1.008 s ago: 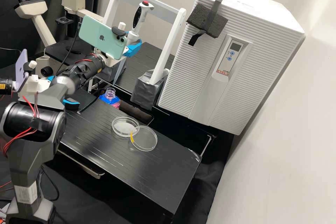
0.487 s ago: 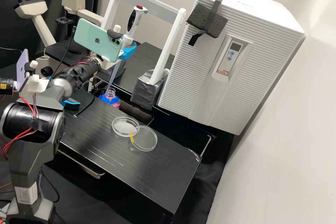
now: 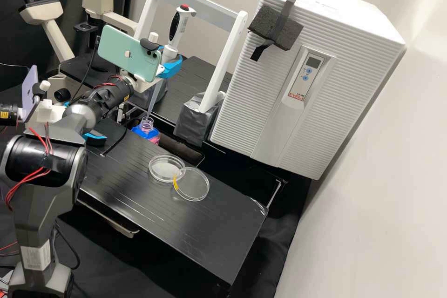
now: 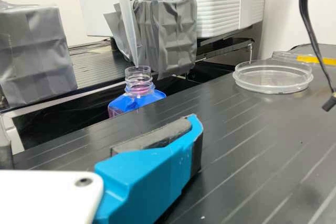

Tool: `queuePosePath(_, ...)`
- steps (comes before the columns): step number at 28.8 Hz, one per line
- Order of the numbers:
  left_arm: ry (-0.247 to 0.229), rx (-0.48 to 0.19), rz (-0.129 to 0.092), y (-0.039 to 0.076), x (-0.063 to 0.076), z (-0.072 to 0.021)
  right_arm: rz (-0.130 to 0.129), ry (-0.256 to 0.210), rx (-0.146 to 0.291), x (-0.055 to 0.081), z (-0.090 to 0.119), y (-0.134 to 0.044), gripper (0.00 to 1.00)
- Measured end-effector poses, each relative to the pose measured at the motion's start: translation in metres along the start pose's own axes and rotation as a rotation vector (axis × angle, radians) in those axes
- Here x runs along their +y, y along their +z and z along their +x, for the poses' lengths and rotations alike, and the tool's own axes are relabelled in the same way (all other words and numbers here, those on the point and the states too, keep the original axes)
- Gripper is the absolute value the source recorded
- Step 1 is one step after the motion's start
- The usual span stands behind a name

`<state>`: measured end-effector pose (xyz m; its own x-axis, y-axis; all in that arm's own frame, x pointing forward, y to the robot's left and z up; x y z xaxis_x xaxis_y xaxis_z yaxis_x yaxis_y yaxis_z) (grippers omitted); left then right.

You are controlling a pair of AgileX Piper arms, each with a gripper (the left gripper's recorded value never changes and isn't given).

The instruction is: Use the pipette

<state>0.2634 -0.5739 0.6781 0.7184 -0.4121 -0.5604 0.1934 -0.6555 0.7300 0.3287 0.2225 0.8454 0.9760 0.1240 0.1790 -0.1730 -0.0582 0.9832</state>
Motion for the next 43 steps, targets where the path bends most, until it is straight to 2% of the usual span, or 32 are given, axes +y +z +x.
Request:
queuePosePath(3,0.000,0.000,0.000,0.000,0.000,0.0000,-0.018,0.029,0.003,-0.002,0.002,0.003,0.00)
queuePosePath(7,0.000,0.000,0.000,0.000,0.000,0.0000,-0.030,0.039,-0.003,-0.010,0.000,0.007,0.00)
queuePosePath(13,0.000,0.000,0.000,0.000,0.000,0.0000,-0.048,0.002,-0.022,-0.026,-0.003,0.016,0.00)
queuePosePath(17,0.000,0.000,0.000,0.000,0.000,0.0000,-0.030,-0.011,-0.033,-0.031,-0.004,0.020,0.00)
queuePosePath(20,0.000,0.000,0.000,0.000,0.000,0.0000,-0.029,-0.015,-0.041,-0.033,-0.006,0.024,0.00)
queuePosePath(26,0.000,0.000,0.000,0.000,0.000,0.0000,-0.006,0.024,-0.062,-0.039,-0.013,0.032,0.00)
queuePosePath(28,-0.003,0.001,-0.001,0.000,-0.001,-0.0002,-0.011,0.054,-0.063,-0.042,-0.015,0.035,0.00)
queuePosePath(31,-0.003,0.000,-0.001,0.000,-0.001,0.0001,-0.022,0.070,-0.070,-0.045,-0.017,0.041,0.00)
queuePosePath(34,0.002,-0.003,-0.002,0.000,-0.002,0.0006,0.000,0.068,-0.078,-0.050,-0.019,0.045,0.00)
queuePosePath(38,0.001,-0.003,-0.003,0.000,-0.003,0.0003,0.005,0.081,-0.078,-0.054,-0.020,0.047,0.00)
queuePosePath(43,-0.001,-0.003,-0.004,0.000,-0.004,-0.0011,0.020,0.074,-0.073,-0.060,-0.022,0.045,0.00)
